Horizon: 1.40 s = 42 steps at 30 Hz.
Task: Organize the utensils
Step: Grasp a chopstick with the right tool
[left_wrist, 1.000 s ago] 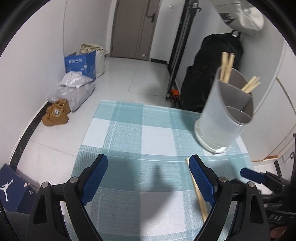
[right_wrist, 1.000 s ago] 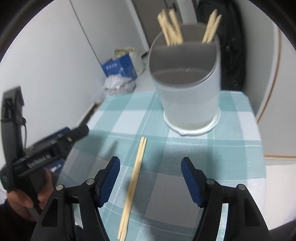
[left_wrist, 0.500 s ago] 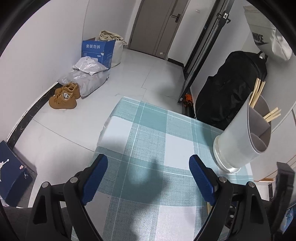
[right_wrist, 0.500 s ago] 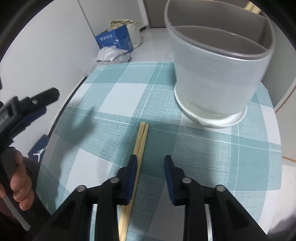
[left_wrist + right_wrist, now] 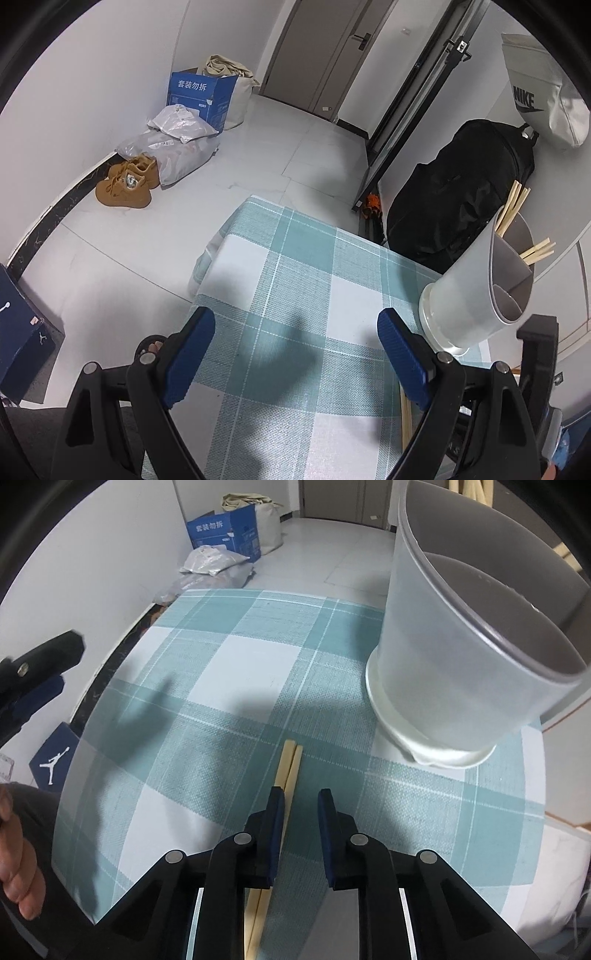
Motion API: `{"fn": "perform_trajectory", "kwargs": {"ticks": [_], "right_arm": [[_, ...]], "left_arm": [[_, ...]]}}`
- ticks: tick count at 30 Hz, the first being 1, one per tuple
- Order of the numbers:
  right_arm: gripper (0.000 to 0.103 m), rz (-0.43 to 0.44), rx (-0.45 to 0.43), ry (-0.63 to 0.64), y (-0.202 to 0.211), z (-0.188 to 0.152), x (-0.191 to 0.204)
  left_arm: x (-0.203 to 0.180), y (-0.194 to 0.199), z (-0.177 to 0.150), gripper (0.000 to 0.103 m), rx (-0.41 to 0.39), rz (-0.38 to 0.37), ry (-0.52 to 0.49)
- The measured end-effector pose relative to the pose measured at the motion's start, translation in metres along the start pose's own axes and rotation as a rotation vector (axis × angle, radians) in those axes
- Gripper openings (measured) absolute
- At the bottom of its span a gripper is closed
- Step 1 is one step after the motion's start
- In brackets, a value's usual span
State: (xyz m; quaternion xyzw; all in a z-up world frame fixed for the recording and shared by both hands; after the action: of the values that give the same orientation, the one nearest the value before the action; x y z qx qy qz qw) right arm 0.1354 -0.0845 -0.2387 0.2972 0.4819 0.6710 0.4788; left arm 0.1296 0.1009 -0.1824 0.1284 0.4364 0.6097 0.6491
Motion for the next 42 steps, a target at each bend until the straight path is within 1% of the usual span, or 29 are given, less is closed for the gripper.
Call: {"fn": "perform_trajectory", "kwargs": {"ticks": [4,9,12,16,17,18,19,21,24,28,30,32,33,36,38,42], "right_arm": [[0.017,-0.018,0.017,0.019,-0.004,0.009,0.004],[0.016,-0.036,0.040,0.056,-0.002,0.003,0.009],[0.016,-0.026,0.068,0.049,-0.001,0.000,0.008],[0.015,-0.039,0.078,0.050,-0.001,-0.004,0.003],[0.014,-0.039,0.082,0.041,-0.001,-0.003,0.004],[0.010,-0.045,0.088,0.042,-0.002,-0.003,0.005],[0.010,-0.061,0.098,0.052,-0.004,-0.004,0.007],[0.010,-0.078,0.088,0.063,-0.007,-0.001,0.011],[0.010,-0.051,0.084,0.030,-0.009,0.005,0.013],[0.010,-0.053,0.071,0.028,-0.009,0.009,0.017],[0.004,-0.040,0.060,0.033,-0.010,0.013,0.019],[0.003,-0.023,0.054,0.024,-0.011,0.016,0.021],[0.003,0.000,0.048,0.017,-0.010,0.017,0.022],[0.003,0.033,-0.024,-0.002,0.005,0.019,0.020],[0.003,0.076,-0.069,-0.046,0.020,0.019,0.012],[0.003,0.190,-0.161,-0.187,0.053,0.013,-0.007]], "left_arm": [[0.004,0.000,0.000,0.087,0.004,-0.001,0.014],[0.007,-0.001,0.001,0.087,0.012,0.003,0.021],[0.009,0.000,0.001,0.087,0.015,0.000,0.029],[0.011,-0.001,0.001,0.086,0.022,-0.002,0.036],[0.011,-0.001,0.001,0.086,0.023,-0.002,0.037],[0.012,-0.002,0.000,0.087,0.024,-0.001,0.037],[0.012,-0.002,0.000,0.087,0.026,0.000,0.037],[0.013,-0.001,0.000,0.087,0.026,0.003,0.039],[0.016,-0.001,0.001,0.087,0.029,0.002,0.047],[0.019,-0.003,0.000,0.087,0.042,0.002,0.056],[0.019,-0.004,-0.001,0.086,0.049,0.005,0.050],[0.019,-0.005,-0.002,0.086,0.056,0.008,0.041],[0.019,-0.005,-0.003,0.087,0.060,0.008,0.037],[0.016,-0.007,-0.006,0.087,0.080,-0.001,0.017],[0.012,-0.009,-0.011,0.087,0.094,-0.007,-0.006],[0.001,-0.013,-0.020,0.087,0.131,-0.028,-0.047]]}}
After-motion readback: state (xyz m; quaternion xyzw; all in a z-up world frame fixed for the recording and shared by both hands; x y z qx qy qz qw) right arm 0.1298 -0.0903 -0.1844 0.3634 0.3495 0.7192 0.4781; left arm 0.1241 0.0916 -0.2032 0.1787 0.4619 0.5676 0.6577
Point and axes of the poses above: each gripper's, at about its wrist camera, not at the fingertips, and y roughly against the way its jaws point, x to its left, z to its top, the point moved 7 cm from there along -y, roughly the way its jaws point, and after that the axes turned 4 degrees about -z, right-handed, at the moved point
